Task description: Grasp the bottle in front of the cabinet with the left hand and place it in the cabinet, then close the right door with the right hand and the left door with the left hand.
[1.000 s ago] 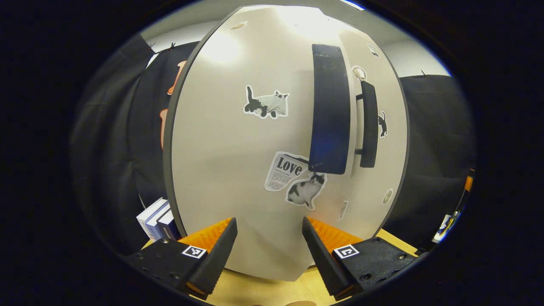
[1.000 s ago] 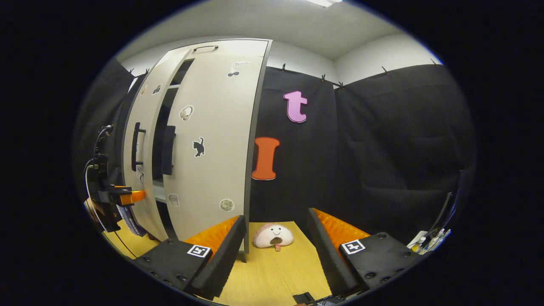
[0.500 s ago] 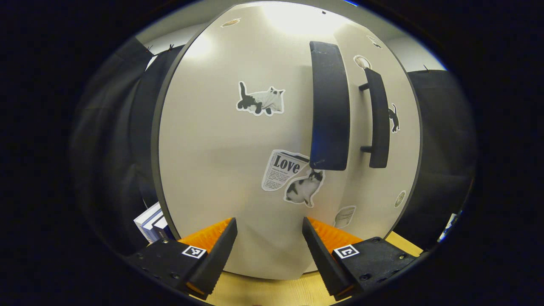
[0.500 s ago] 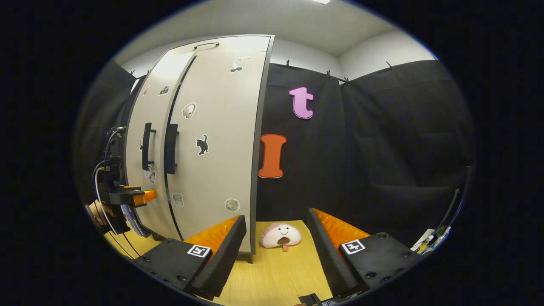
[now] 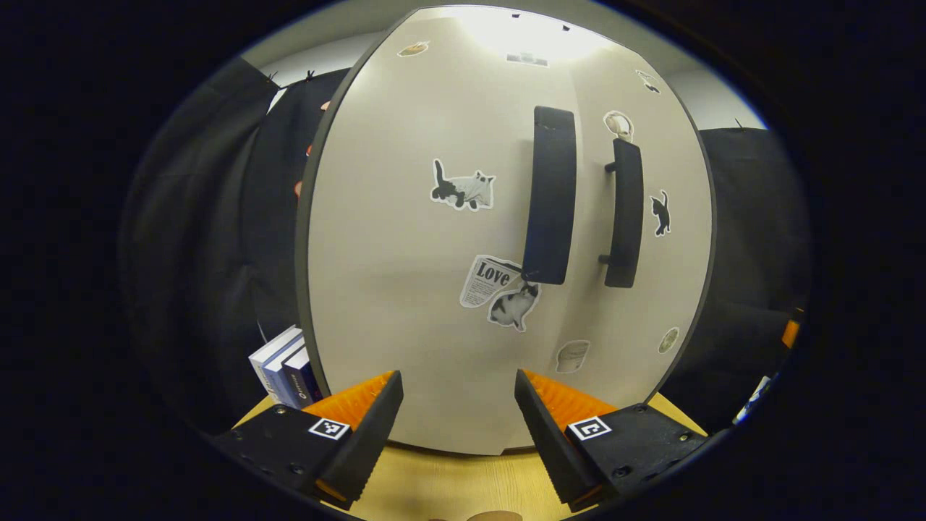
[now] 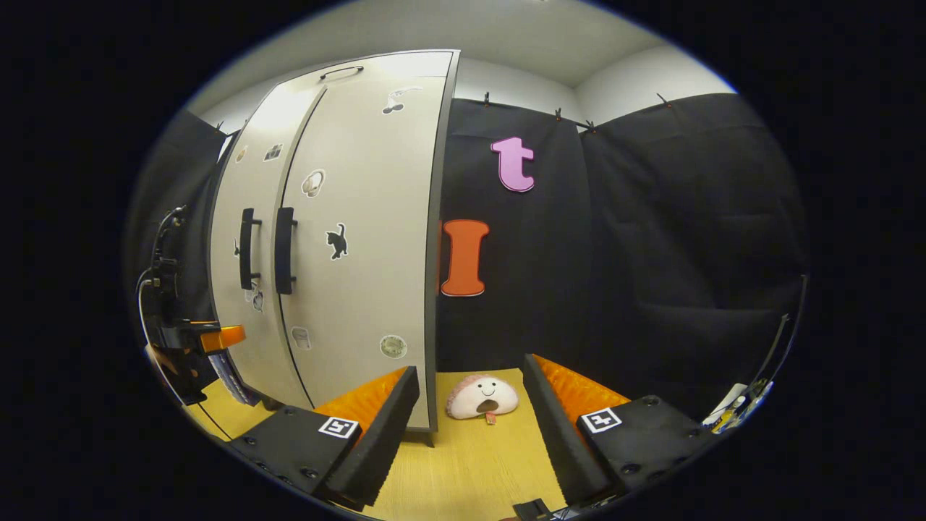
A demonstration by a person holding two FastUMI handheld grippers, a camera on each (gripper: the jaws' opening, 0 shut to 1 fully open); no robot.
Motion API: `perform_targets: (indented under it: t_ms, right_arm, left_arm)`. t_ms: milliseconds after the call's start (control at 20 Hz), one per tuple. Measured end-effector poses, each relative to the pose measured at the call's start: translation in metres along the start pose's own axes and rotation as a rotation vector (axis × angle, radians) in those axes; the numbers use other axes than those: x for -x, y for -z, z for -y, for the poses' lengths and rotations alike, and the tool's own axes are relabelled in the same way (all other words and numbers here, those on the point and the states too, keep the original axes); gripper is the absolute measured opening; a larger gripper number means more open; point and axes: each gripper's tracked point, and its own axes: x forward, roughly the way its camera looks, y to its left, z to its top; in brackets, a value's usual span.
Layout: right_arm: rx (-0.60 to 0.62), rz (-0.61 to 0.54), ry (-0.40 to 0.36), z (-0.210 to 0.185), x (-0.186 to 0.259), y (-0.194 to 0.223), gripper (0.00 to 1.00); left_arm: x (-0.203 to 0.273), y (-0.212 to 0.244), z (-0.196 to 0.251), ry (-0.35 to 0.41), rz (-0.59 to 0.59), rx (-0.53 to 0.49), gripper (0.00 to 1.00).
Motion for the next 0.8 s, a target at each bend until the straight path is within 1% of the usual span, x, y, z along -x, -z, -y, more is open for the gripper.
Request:
perform_targets:
  t_ms: [100,400,600,700,800]
  right_arm:
    - [-0.012,-0.008,-0.015,-0.004,0.0,-0.001,0.96]
    - [-0.02,-0.016,-0.039,-0.015,0.004,-0.003,0.96]
    - [-0.025,-0.008,-0.055,-0.023,0.011,-0.005,0.96]
    - [-0.027,-0.002,-0.07,-0.03,0.017,-0.007,0.96]
    - [-0.027,0.005,-0.087,-0.037,0.022,-0.01,0.96]
  left_arm:
    - [0.021,-0.004,-0.003,0.003,-0.001,0.012,0.95]
    - [0.079,-0.024,-0.021,-0.03,0.025,0.048,0.95]
    - [0.115,-0.047,-0.038,-0.063,0.065,0.017,0.95]
    - [0.13,-0.062,-0.04,-0.069,0.095,-0.001,0.94]
    - [0.145,-0.073,-0.039,-0.065,0.115,0.002,0.94]
